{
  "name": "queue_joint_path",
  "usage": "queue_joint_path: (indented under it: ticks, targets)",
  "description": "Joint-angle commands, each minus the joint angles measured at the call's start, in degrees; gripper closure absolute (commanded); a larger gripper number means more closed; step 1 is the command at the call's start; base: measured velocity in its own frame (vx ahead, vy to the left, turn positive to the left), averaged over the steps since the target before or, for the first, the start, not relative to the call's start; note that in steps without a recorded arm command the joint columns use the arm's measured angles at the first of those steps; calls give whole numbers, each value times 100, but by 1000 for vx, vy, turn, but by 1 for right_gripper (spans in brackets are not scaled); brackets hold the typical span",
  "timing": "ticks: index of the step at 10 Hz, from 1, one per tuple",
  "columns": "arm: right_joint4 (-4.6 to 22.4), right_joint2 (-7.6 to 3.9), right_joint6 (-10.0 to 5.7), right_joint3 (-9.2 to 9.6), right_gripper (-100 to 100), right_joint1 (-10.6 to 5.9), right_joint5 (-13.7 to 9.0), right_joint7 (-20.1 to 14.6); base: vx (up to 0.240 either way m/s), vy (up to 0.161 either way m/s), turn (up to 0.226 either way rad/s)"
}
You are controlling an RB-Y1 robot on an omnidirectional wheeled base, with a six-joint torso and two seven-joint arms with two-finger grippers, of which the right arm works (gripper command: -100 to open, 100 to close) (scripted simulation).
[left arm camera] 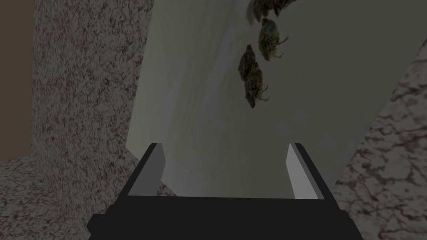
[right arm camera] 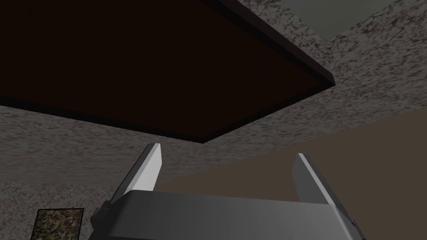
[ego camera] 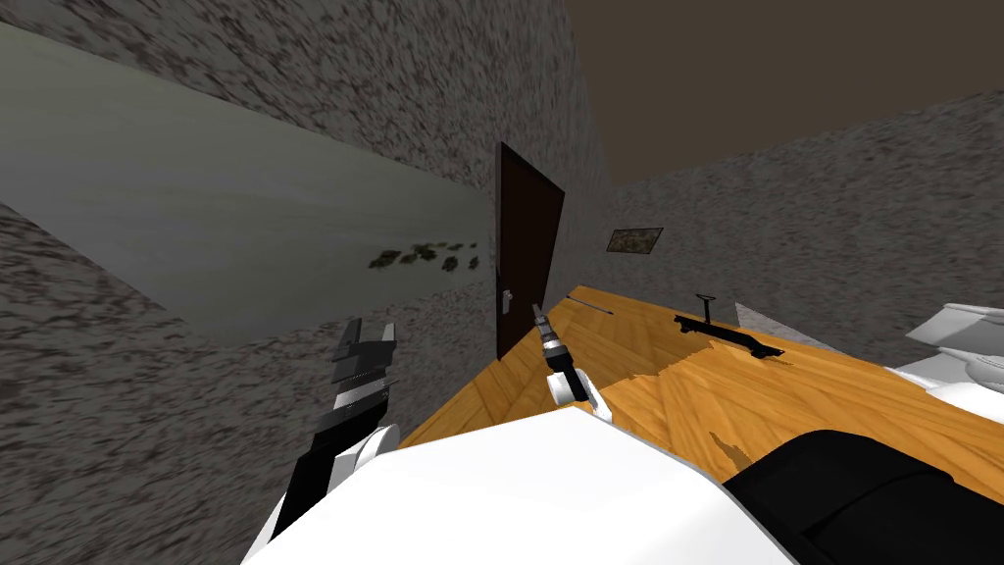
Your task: Pull the door open
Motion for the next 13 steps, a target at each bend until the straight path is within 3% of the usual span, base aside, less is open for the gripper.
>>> queue_joint_path:
  ticks: [1,4,5,13]
  targets:
    - [259,-54,-51,17,-100,-90,149,211,86,-89,77]
    - [699,-146,-71,44,-100,-316,432,582,87,-84,90]
    - [725,-146,-71,44,-100,-316,432,582,54,-65,40]
    - [1961,-377,-123,115,-100,-918,1181,1568,75,-86,88]
